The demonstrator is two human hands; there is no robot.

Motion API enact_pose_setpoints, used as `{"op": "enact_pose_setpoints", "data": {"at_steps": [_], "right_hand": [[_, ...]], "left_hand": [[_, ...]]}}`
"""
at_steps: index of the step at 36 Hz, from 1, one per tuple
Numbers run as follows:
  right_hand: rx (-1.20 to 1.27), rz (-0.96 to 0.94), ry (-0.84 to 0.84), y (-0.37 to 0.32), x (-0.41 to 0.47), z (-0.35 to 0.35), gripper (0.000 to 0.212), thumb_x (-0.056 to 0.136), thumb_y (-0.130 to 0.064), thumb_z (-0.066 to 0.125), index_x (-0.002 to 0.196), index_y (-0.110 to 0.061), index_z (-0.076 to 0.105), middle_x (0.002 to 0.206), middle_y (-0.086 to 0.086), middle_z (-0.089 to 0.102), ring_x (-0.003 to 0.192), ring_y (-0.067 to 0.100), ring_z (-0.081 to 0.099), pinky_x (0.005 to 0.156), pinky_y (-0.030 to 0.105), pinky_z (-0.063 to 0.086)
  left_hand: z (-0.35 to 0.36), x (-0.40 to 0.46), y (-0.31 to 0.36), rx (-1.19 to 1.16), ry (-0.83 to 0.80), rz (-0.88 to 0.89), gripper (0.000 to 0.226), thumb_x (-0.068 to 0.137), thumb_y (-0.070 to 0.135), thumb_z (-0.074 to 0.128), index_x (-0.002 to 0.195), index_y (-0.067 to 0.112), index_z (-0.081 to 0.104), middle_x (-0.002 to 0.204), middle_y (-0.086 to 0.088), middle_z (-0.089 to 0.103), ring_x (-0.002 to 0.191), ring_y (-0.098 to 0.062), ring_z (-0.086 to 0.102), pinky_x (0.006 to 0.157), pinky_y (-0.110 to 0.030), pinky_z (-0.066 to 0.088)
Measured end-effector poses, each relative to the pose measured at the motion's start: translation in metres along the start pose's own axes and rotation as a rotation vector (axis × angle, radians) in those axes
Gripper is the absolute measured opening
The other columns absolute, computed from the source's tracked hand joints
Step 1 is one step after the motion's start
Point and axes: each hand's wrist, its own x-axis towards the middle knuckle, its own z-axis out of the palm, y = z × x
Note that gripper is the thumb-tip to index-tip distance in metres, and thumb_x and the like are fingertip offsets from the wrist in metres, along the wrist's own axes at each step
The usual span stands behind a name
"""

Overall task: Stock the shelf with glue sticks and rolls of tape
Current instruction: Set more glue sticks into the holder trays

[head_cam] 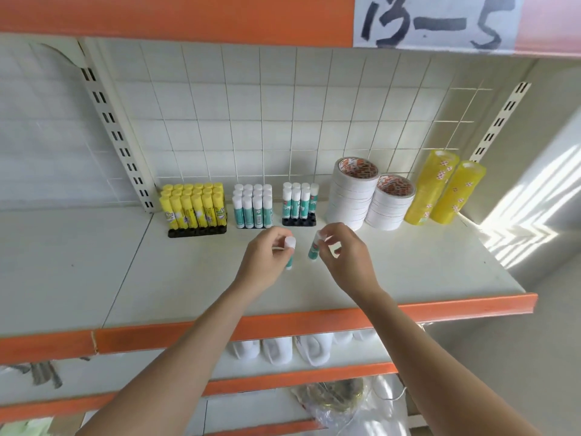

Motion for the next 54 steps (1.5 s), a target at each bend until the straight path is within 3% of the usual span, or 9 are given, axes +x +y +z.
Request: {"op": "enact_pose_setpoints", "data": {"at_steps": [7,11,14,23,26,30,34,40,54], "right_hand": [[-0.051,0.003,0.05,-0.001,0.006,0.003,0.008,0.089,-0.011,0.063,0.092,-0.018,0.059,0.095,-0.012,0.061,0.079,0.006,0.061,0.067,0.031,0.051],[-0.067,0.006,0.055,-0.001,0.009,0.006,0.008,0.089,-0.01,0.063,0.092,-0.017,0.06,0.095,-0.012,0.061,0.079,0.005,0.06,0.067,0.031,0.051],[-0.08,0.014,0.058,0.0,0.011,0.008,0.009,0.089,-0.01,0.063,0.093,-0.017,0.06,0.095,-0.011,0.062,0.08,0.005,0.06,0.067,0.03,0.051],[-0.12,0.063,0.089,0.003,0.026,0.016,0.009,0.089,-0.011,0.062,0.093,-0.017,0.057,0.092,-0.01,0.062,0.082,0.006,0.061,0.067,0.027,0.05],[-0.134,0.075,0.131,0.003,0.038,0.019,0.009,0.088,-0.009,0.061,0.093,-0.015,0.057,0.091,-0.006,0.065,0.082,0.011,0.062,0.066,0.03,0.05],[-0.194,0.101,0.129,0.003,0.054,0.023,0.007,0.09,-0.012,0.06,0.096,-0.014,0.058,0.097,-0.004,0.067,0.087,0.015,0.063,0.066,0.028,0.046],[-0.252,0.138,0.12,0.009,0.066,0.03,0.008,0.091,-0.011,0.058,0.099,-0.012,0.057,0.1,-0.001,0.068,0.087,0.023,0.063,0.07,0.038,0.051],[-0.302,0.156,0.154,0.015,0.074,0.041,0.007,0.094,-0.011,0.056,0.1,-0.009,0.057,0.098,0.004,0.068,0.083,0.03,0.062,0.064,0.039,0.049],[-0.311,0.141,0.189,0.02,0.083,0.046,0.01,0.094,-0.014,0.057,0.099,-0.005,0.058,0.092,0.009,0.068,0.077,0.035,0.06,0.064,0.043,0.05]], "left_hand": [[0.006,0.004,-0.004,-0.003,-0.027,-0.008,0.011,0.09,0.01,0.061,0.099,0.016,0.06,0.092,0.004,0.064,0.076,0.01,0.059,0.063,-0.003,0.042],[0.008,0.004,-0.015,0.031,-0.084,-0.049,0.018,0.082,0.008,0.063,0.089,0.023,0.055,0.09,0.006,0.063,0.082,-0.008,0.065,0.076,-0.03,0.053],[0.009,0.003,-0.018,0.088,-0.119,-0.034,0.015,0.081,0.012,0.066,0.087,0.021,0.055,0.091,0.005,0.063,0.087,-0.015,0.064,0.079,-0.038,0.053],[0.009,-0.002,-0.032,0.311,-0.144,0.089,0.02,0.086,0.018,0.066,0.103,0.009,0.059,0.102,-0.005,0.058,0.102,-0.021,0.05,0.078,-0.03,0.042],[0.006,-0.006,-0.039,0.411,-0.158,0.178,0.025,0.084,0.018,0.068,0.106,0.009,0.062,0.102,-0.006,0.059,0.103,-0.027,0.049,0.082,-0.037,0.045],[0.0,-0.013,-0.051,0.547,-0.136,0.247,0.022,0.075,0.02,0.075,0.094,0.013,0.067,0.092,-0.003,0.061,0.093,-0.029,0.057,0.074,-0.038,0.05],[0.0,-0.018,-0.058,0.581,-0.094,0.307,0.02,0.076,0.025,0.073,0.092,0.015,0.067,0.092,0.0,0.061,0.089,-0.024,0.058,0.075,-0.036,0.05],[0.0,-0.018,-0.056,0.597,-0.09,0.302,0.035,0.079,0.039,0.042,0.09,0.017,0.066,0.091,0.002,0.06,0.088,-0.022,0.058,0.075,-0.035,0.05],[0.003,-0.017,-0.063,0.596,-0.049,0.299,0.029,0.075,0.038,0.043,0.085,0.018,0.062,0.088,0.003,0.057,0.084,-0.022,0.056,0.074,-0.035,0.049]]}}
